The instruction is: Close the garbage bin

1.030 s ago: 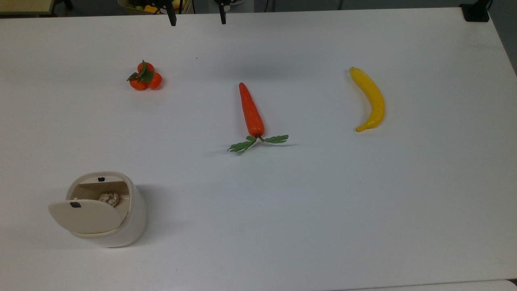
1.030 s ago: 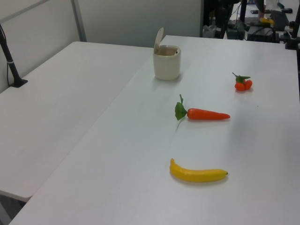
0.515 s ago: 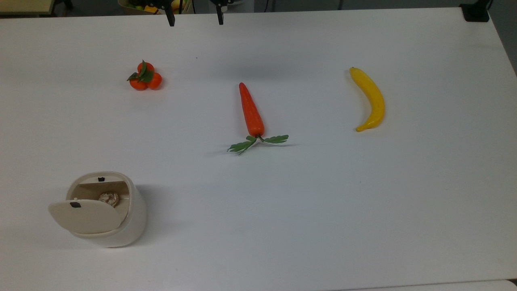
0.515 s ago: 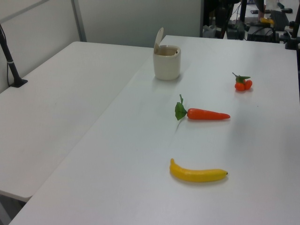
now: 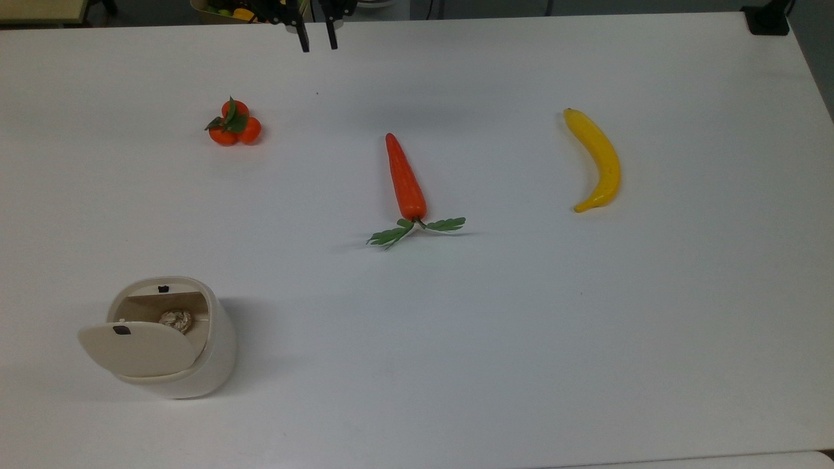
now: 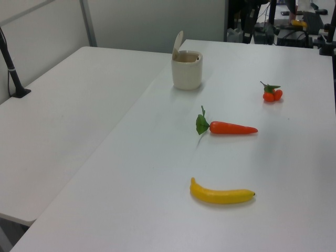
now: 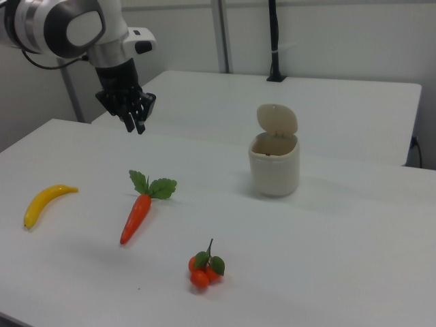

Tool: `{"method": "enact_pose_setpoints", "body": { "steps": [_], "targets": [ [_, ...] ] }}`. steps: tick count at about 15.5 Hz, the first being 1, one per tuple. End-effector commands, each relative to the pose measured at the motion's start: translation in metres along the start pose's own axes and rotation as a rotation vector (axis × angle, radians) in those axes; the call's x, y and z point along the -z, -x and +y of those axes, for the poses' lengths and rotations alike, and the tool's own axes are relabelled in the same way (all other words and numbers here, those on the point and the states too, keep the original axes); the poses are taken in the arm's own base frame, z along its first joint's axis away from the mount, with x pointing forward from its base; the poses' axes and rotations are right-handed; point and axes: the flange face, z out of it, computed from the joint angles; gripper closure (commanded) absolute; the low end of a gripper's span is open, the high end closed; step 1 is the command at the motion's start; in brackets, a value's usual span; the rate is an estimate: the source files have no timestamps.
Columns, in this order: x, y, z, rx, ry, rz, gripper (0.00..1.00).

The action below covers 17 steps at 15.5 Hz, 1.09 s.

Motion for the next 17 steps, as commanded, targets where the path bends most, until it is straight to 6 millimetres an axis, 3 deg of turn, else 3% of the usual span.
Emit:
{"method": "enact_pose_setpoints", "body": {
  "steps": [1,6,10,17],
  "targets": [
    [-0.002,0.002,0.002,0.035,0.007,0.015,1.0],
    [-0.003,-0.001,0.002,0.03,-0.001,0.024,1.0],
    [-0.01,-0.016,0.005,0.008,0.009,0.108,1.0],
    [-0.017,-0.048,0.03,-0.121,0.03,0.323,1.0]
  ]
}}
